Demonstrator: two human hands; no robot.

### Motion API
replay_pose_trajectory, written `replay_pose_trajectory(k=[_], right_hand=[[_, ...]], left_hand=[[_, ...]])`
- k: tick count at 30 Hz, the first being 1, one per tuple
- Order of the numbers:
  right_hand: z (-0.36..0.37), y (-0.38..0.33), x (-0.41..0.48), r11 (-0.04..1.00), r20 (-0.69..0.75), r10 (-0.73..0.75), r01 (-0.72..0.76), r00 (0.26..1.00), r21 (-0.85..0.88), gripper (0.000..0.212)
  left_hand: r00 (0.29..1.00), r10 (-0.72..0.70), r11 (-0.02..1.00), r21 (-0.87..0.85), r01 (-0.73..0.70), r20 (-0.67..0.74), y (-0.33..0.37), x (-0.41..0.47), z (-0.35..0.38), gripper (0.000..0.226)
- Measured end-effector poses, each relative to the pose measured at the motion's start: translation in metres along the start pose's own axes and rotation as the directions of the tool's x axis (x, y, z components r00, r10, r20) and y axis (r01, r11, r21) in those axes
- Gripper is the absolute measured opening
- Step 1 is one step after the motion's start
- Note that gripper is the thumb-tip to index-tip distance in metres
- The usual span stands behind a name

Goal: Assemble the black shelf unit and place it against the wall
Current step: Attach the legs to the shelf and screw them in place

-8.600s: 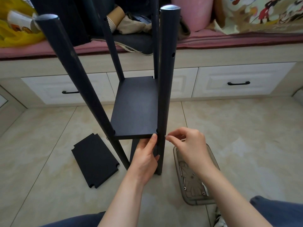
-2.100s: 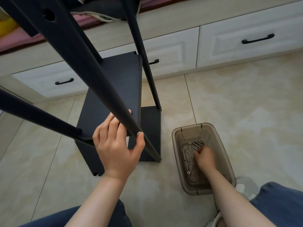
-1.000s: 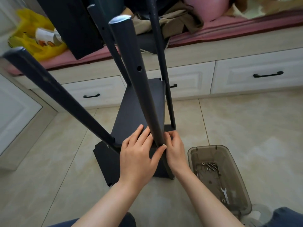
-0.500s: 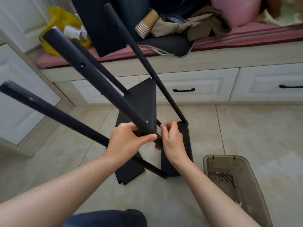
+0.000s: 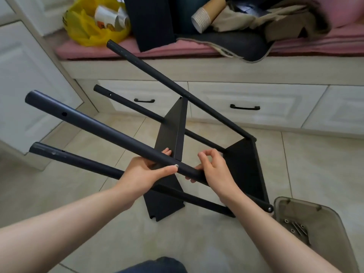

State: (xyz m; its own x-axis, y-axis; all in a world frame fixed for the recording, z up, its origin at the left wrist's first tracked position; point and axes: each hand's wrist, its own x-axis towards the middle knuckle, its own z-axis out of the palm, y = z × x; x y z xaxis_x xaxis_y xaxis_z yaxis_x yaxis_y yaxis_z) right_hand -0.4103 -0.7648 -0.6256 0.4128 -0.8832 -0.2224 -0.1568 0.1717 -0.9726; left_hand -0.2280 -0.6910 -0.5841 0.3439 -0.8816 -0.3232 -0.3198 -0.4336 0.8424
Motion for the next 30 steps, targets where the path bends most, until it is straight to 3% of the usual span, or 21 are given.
replay_pose_trajectory(k=[6, 17, 30], right_hand=[[0.025, 0.021, 0.021, 0.997, 0.037, -0.024, 0.027, 0.999, -0.068, 0.003], [0.053, 0.069, 0.046, 0.919, 0.092, 0.025, 0.014, 0.995, -0.393, 0.005], [0.053, 0.091, 0.052, 0.893, 0.219, 0.075, 0.032, 0.973, -0.449, 0.007]], left_hand=[[0.999, -0.041, 0.989, -0.145, 0.043, 0.019, -0.045, 0.014, -0.011, 0.055], [0.992, -0.125, 0.895, -0.432, 0.106, -0.016, -0.142, 0.019, 0.019, 0.064], [0.982, -0.190, 0.802, -0.575, 0.160, 0.008, -0.180, 0.021, 0.033, 0.064]])
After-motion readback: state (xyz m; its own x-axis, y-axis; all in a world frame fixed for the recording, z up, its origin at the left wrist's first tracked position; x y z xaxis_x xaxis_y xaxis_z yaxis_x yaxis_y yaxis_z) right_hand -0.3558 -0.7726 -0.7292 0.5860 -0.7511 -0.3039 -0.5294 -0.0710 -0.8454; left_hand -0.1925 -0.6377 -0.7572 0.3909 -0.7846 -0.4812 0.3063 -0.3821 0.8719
